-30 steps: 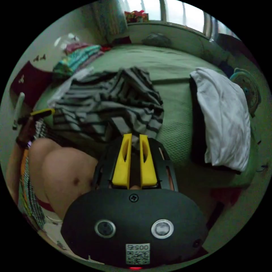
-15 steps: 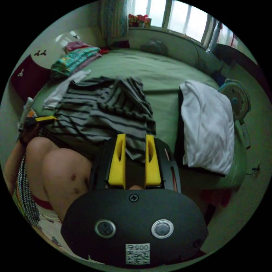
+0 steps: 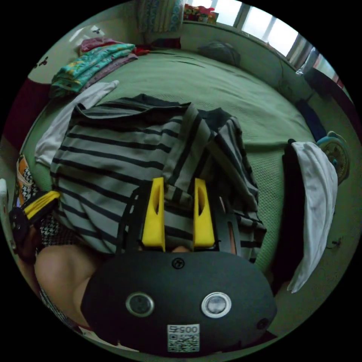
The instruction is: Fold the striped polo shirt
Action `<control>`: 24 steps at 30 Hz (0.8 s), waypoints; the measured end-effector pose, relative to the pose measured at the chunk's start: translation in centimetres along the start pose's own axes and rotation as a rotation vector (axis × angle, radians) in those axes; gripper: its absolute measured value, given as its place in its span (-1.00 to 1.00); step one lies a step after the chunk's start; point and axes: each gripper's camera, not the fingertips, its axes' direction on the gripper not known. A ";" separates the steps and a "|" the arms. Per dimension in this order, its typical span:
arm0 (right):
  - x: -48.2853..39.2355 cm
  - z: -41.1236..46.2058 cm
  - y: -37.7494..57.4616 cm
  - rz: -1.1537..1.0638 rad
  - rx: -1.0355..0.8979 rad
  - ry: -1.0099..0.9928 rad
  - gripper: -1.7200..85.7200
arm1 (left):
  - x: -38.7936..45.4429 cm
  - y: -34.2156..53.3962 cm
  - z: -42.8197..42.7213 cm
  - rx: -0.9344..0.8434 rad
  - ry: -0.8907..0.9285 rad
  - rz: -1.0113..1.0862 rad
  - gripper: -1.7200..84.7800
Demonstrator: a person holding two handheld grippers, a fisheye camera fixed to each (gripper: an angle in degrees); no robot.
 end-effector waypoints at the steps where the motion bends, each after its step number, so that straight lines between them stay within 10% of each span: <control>1: 0.7 -0.9 0.9 0.009 0.025 0.001 -0.94 | -0.3 0.2 -0.1 0.004 0.014 -0.007 -0.59; 24: 12.8 -10.1 21.9 0.175 0.021 -0.044 -0.99 | -2.0 2.7 -14.3 0.244 0.164 0.041 -0.64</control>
